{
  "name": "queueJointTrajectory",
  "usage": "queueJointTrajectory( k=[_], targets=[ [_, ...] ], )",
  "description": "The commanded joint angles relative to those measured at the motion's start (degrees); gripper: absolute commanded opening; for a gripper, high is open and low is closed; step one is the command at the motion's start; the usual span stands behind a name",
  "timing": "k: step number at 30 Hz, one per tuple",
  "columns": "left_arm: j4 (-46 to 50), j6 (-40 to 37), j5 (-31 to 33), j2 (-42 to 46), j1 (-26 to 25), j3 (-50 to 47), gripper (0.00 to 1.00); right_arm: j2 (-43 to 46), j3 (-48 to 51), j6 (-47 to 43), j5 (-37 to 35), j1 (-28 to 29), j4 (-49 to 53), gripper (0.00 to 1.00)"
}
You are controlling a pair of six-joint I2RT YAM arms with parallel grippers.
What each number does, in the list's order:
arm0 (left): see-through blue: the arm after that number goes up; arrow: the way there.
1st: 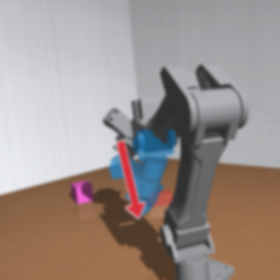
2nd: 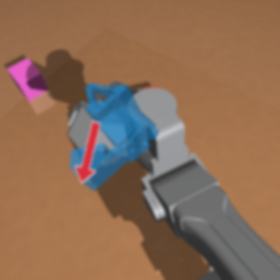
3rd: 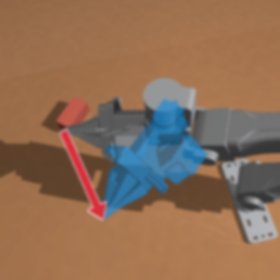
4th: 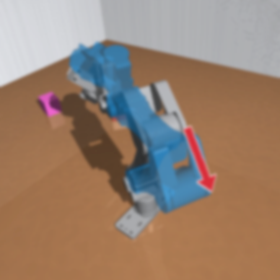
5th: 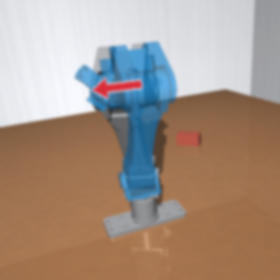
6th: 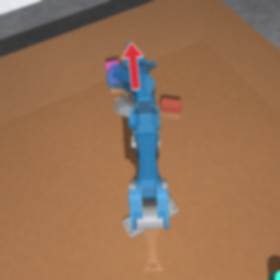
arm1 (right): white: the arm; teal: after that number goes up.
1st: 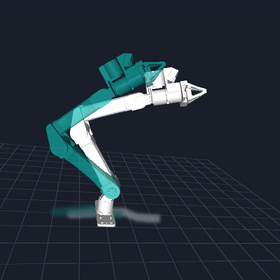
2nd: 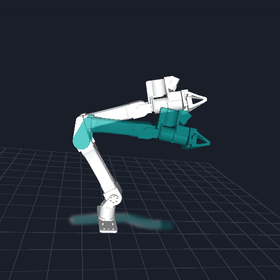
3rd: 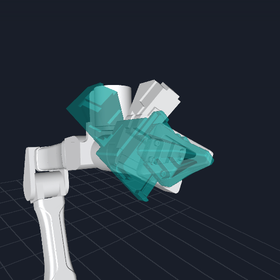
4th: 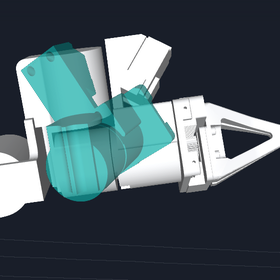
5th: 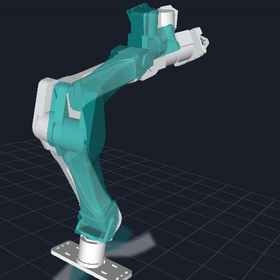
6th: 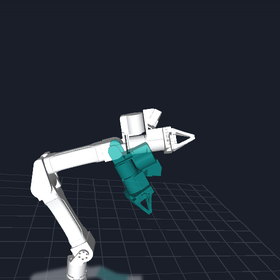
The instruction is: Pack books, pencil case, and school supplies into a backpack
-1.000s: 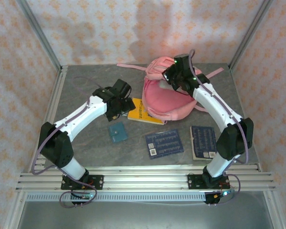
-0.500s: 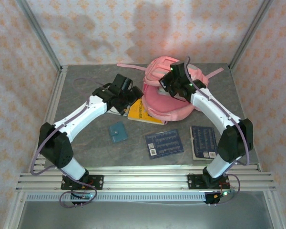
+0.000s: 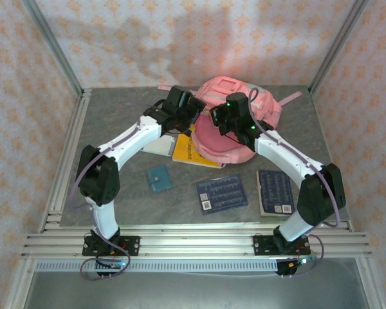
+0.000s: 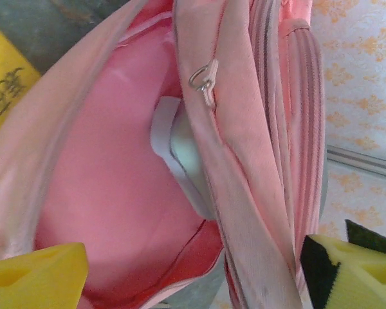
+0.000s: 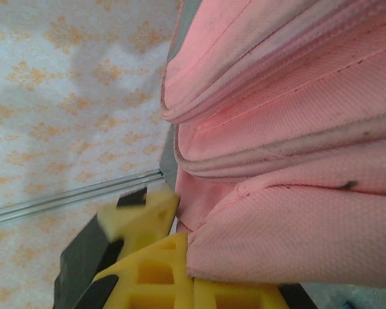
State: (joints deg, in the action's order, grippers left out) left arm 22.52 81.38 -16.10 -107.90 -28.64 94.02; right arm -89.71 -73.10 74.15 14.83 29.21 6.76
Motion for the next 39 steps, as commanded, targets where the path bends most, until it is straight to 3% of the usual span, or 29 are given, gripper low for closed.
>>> queueJointTrajectory(
  k=[1, 2, 7, 9, 12, 14, 17, 21, 24, 28, 34, 37, 39],
  targets=[
    [1.02, 1.19, 1.42, -4.34, 1.08, 5.41, 0.76, 3.57, 0.41, -0.87, 2.67, 1.11, -4.51, 0.00],
    [1.58, 1.31, 1.15, -5.56, 1.46, 6.98, 0.70, 3.69, 0.34, -1.97, 3.10, 1.11, -4.04, 0.00],
    [3.04, 0.37, -0.80, -11.19, 2.93, 13.57, 0.13, 4.80, -1.96, -14.61, 6.00, 0.58, 1.99, 0.03],
    [3.38, -0.44, -1.84, -11.95, 3.32, 14.50, 0.00, 5.02, -4.22, -25.56, 12.20, -0.63, 4.24, 0.28],
    [5.52, -3.36, -1.78, -12.16, 3.68, 15.74, 0.00, 4.89, -12.59, -47.61, 13.95, -1.31, 20.58, 0.51],
    [6.79, -4.87, -1.48, -11.93, 3.86, 16.11, 0.00, 2.80, -20.20, -59.37, 13.12, -1.26, 33.23, 0.57],
    [6.79, -5.43, -3.09, -12.62, 4.17, 16.26, 0.00, -0.08, -27.51, -73.81, 3.28, -0.11, 45.77, 0.61],
    [9.77, -7.83, -4.22, -14.73, 4.45, 19.97, 0.00, 2.03, -20.16, -93.19, -7.51, 0.91, 42.63, 0.66],
    [10.39, -8.43, -5.14, -15.48, 4.69, 20.59, 0.00, 3.23, -13.53, -105.59, -13.42, 2.60, 37.08, 0.78],
    [10.27, -8.53, -5.95, -15.67, 4.76, 20.59, 0.00, 1.28, -10.87, -109.51, -13.19, 2.72, 32.18, 0.92],
    [10.17, -8.52, -6.83, -15.94, 4.75, 20.59, 0.00, -7.14, -11.52, -109.57, -17.78, 2.87, 24.13, 0.94],
    [10.40, -8.71, -7.35, -15.77, 4.74, 20.59, 0.00, -11.31, -12.46, -109.69, -22.96, 2.87, 20.31, 0.88],
    [10.52, -9.17, -7.49, -15.35, 4.80, 20.39, 0.00, -13.48, -13.08, -108.98, -23.18, 2.49, 18.81, 0.74]
  ],
)
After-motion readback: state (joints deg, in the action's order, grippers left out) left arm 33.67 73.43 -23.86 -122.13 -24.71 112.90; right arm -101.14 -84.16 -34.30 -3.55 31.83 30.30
